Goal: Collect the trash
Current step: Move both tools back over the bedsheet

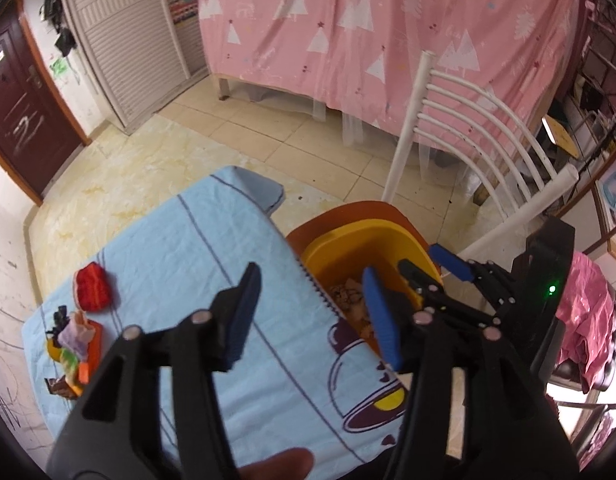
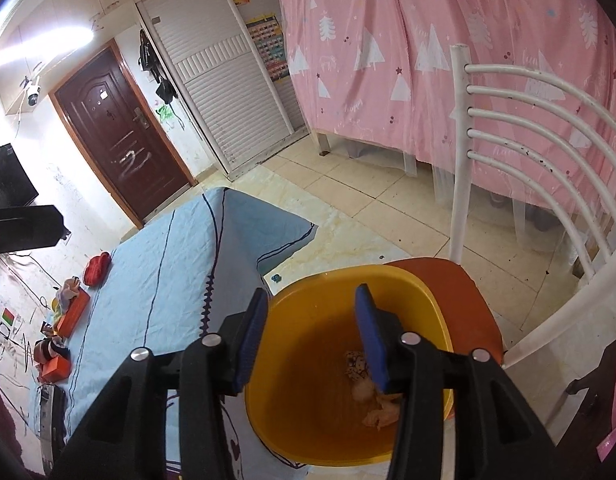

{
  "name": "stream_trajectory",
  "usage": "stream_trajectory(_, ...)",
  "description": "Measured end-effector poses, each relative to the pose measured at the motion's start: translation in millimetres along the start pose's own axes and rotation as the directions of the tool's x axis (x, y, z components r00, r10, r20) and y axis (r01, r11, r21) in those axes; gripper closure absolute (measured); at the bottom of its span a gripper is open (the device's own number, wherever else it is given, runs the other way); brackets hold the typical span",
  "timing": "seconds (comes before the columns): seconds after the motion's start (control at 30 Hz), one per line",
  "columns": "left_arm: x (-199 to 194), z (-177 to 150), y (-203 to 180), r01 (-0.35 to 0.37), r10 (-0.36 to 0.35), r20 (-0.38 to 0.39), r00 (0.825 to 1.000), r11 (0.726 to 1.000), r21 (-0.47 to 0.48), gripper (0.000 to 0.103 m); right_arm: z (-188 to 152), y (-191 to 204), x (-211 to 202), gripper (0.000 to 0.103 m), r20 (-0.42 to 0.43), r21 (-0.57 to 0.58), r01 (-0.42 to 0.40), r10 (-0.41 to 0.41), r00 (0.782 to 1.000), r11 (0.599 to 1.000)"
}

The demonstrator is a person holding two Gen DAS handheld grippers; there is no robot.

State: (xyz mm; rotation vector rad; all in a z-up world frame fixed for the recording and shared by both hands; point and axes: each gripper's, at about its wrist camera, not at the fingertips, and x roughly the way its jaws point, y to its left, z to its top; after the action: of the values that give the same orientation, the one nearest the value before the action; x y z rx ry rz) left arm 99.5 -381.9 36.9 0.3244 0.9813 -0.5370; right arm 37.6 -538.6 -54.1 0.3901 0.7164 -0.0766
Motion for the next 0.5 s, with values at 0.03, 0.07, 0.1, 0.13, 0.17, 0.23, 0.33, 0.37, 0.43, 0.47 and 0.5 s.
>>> stream_trajectory(0.03,-4,-1,8,-0.003,0.003,0.005,1.000,1.000,-0.014,0.050,1,2,-1,0.061,0.003,-0.005,0.001,-0.001,1.000,1.000)
stream_trajectory(0.07,-6,-1,12,-0.005,0.005,0.009,1.000,1.000,-0.023,0.048,2,2,-1,0.060,0.004,-0.009,0.002,-0.002,1.000,1.000)
stream_trajectory(0.1,-9,-1,18,-0.009,0.010,0.014,1.000,0.999,-0.032,0.045,3,4,-2,0.060,0.006,-0.013,0.004,-0.003,1.000,1.000)
stream_trajectory(0.13,-13,-2,25,-0.015,0.016,0.023,1.000,0.999,-0.046,0.041,4,7,-3,0.059,0.008,-0.019,0.003,-0.003,1.000,1.000)
stream_trajectory(0.17,-15,-3,29,-0.018,0.020,0.030,0.999,0.998,-0.056,0.034,6,10,-3,0.058,0.009,-0.025,0.002,-0.002,1.000,1.000)
stream_trajectory(0.23,-21,-4,37,-0.032,0.036,0.046,0.998,0.997,-0.072,0.031,8,16,-3,0.056,0.010,-0.034,0.002,-0.002,1.000,0.999)
stream_trajectory(0.33,-31,-7,50,-0.030,0.035,0.056,0.998,0.995,-0.092,0.031,14,29,-6,0.052,0.019,-0.047,-0.015,0.016,1.000,0.999)
stream_trajectory(0.37,-35,-9,55,-0.032,0.038,0.061,0.997,0.994,-0.100,0.031,16,34,-6,0.051,0.022,-0.057,-0.019,0.021,1.000,0.998)
stream_trajectory(0.43,-42,-12,62,-0.038,0.046,0.070,0.997,0.993,-0.109,0.030,19,48,-8,0.049,0.028,-0.080,-0.032,0.035,0.999,0.996)
stream_trajectory(0.47,-46,-14,67,-0.042,0.051,0.075,0.996,0.992,-0.116,0.029,20,54,-9,0.047,0.030,-0.092,-0.038,0.041,0.999,0.995)
stream_trajectory(0.5,-50,-16,72,-0.047,0.057,0.080,0.995,0.991,-0.121,0.027,21,61,-10,0.047,0.032,-0.103,-0.043,0.047,0.998,0.994)
